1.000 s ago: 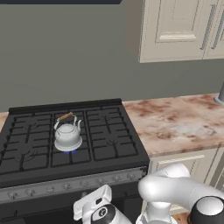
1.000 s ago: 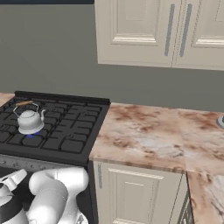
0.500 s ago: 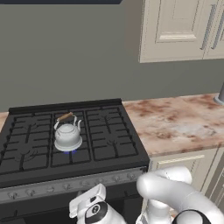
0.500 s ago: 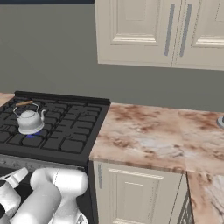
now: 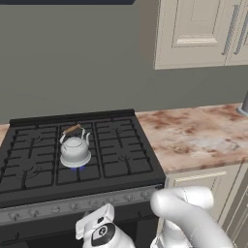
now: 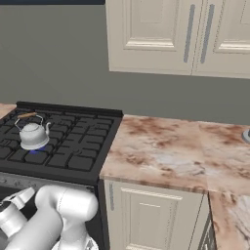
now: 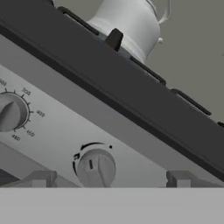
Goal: The kettle is done boiling. Turn off the stove, then wait for 300 timesteps before moving the kettle to the dining table.
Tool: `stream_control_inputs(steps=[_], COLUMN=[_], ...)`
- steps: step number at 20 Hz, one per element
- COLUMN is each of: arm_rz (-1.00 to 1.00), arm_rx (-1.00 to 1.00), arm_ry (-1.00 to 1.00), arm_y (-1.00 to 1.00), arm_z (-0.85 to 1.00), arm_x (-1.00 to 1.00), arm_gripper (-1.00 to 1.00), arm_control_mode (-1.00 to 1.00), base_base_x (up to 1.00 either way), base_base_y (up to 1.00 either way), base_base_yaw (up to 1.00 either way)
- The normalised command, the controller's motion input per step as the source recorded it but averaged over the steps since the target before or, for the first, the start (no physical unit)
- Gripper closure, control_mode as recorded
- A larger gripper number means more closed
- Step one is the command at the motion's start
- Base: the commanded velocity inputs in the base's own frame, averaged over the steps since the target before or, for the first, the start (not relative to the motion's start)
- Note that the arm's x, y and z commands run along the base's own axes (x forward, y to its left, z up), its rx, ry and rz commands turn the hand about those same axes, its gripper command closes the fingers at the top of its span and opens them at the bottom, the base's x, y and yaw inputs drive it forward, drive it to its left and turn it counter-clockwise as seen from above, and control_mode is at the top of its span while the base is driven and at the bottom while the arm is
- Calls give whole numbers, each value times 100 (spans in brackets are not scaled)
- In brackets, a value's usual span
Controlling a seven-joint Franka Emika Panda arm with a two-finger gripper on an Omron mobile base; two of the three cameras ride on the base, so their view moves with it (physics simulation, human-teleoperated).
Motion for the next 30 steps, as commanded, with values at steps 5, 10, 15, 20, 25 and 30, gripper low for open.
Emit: stream_control_inputs(steps=[5,10,15,20,25,30], arm_rz=[0,0,0,0,0,0], arm_rx=[0,0,0,0,0,0], arm_ry=[0,0,0,0,0,0], arm_y=[0,3,4,13,6,0], arm_z=[-16,-26,-14,0,0,0], arm_x=[25,20,17,12,8,15], arm_gripper=[-100,-100,-100,-100,-100,-100], arm_control_mode=[-100,-100,-100,-100,-100,-100], base_base_x=[0,0,0,0,0,0], base_base_y=[0,0,0,0,0,0], base_base_yaw=[0,0,0,0,0,0])
